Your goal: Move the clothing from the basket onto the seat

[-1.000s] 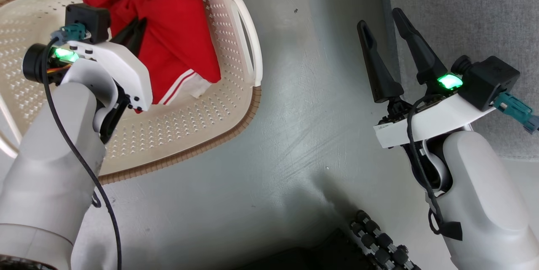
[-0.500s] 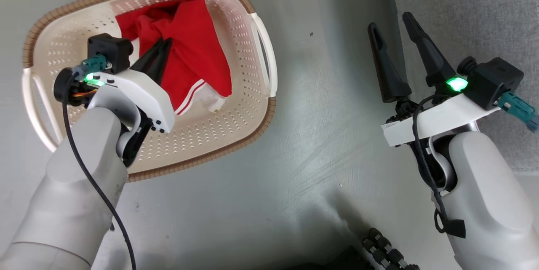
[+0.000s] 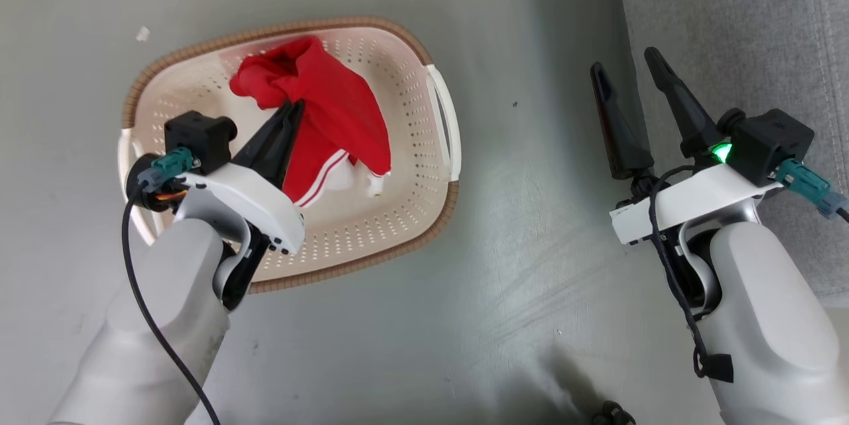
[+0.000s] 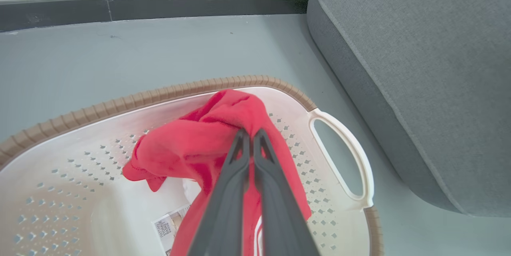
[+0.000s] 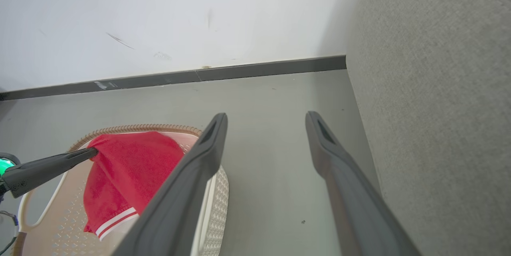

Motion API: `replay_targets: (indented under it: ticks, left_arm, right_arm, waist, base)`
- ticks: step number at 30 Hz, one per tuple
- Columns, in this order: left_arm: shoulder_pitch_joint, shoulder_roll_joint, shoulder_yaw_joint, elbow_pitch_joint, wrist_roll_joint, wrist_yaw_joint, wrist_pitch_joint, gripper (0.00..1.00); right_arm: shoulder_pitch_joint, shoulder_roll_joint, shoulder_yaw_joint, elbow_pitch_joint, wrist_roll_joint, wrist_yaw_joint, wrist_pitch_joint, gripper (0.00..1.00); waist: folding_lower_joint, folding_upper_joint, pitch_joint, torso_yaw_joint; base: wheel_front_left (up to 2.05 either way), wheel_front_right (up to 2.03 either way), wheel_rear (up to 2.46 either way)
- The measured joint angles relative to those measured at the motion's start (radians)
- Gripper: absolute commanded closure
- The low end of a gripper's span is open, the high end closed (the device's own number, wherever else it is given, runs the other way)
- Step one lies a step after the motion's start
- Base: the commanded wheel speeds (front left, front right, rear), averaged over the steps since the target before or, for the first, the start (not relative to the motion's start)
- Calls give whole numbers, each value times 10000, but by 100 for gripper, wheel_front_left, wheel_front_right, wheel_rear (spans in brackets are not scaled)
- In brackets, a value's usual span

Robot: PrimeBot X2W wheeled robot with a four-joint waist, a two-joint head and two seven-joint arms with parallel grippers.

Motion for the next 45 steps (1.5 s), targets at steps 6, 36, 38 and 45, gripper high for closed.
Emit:
replay_targets:
  ticks: [6, 36, 38, 45]
  left_arm:
    - [500, 8, -92, -305, -159, 0, -221, 100]
    - [2680, 167, 238, -2150, -922, 0, -485, 100]
    - [2802, 215, 240, -2295, -922, 0, -485, 100]
    - [3295, 307, 81, -2786, -922, 0, -487, 100]
  right_arm:
    - [266, -4, -167, 236, -272, 0, 0, 0]
    - [2207, 0, -961, 1047, -1005, 0, 0, 0]
    - [2310, 0, -928, 1051, -1043, 0, 0, 0]
    - [2619, 0, -291, 848, -1175, 2, 0, 0]
  waist:
    - [0, 0, -662, 247]
    - [0, 0, -4236, 1268]
    - [-1, 0, -4476, 1316]
    - [-1, 0, -5386, 1450]
  base:
    - [0, 0, 0]
    - [0, 0, 0]
    - [0, 0, 0]
    - [0, 0, 0]
